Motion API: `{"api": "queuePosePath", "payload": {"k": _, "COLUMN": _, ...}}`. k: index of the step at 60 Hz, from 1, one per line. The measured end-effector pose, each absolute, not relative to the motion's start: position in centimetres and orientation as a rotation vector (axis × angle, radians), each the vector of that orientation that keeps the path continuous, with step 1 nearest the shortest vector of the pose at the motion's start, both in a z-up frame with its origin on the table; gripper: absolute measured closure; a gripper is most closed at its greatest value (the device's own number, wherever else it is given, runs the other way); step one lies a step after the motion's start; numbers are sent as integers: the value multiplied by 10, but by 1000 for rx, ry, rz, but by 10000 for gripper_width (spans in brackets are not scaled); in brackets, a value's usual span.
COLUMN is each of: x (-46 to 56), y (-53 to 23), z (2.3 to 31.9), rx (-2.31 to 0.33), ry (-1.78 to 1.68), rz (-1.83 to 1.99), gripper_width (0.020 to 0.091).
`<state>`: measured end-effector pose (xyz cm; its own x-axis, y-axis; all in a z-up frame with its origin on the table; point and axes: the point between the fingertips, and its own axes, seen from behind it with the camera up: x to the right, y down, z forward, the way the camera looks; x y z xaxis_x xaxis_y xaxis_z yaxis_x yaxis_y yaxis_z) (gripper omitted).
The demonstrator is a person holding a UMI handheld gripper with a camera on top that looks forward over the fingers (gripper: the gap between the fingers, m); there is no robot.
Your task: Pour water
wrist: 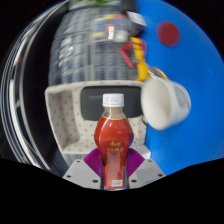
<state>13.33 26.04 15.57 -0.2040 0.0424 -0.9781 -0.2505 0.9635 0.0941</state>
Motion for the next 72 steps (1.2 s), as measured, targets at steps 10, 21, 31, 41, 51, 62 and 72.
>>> {"api": "queuePosePath", "payload": {"k": 10, "x": 134, "y": 223, "z": 197, "rx": -726, "ry": 1673, "rz": -192, "gripper_width": 829}}
{"api": "queuePosePath", "payload": {"k": 21, "x": 143, "y": 144, "z": 249, "rx": -962, "ry": 1554, "rz": -676, "gripper_width": 826}}
{"api": "queuePosePath", "payload": {"k": 31, "x": 143, "y": 59, "z": 237, "rx": -1177, "ry": 1530, "rz": -1074, "gripper_width": 829}}
{"api": "queuePosePath", "payload": {"k": 41, "x": 151, "y": -2, "z": 192, "rx": -1309, "ry": 1537, "rz": -1207, "gripper_width": 827}}
{"api": "queuePosePath", "payload": {"k": 51, "x": 156, "y": -42, "z": 138, "rx": -1340, "ry": 1589, "rz": -1205, "gripper_width": 829}}
{"api": "queuePosePath", "payload": {"k": 62, "x": 159, "y": -52, "z": 90, "rx": -1373, "ry": 1598, "rz": -1149, "gripper_width": 819}}
{"api": "queuePosePath", "payload": {"k": 72, "x": 152, "y": -50, "z": 92, "rx": -1317, "ry": 1544, "rz": -1138, "gripper_width": 813}}
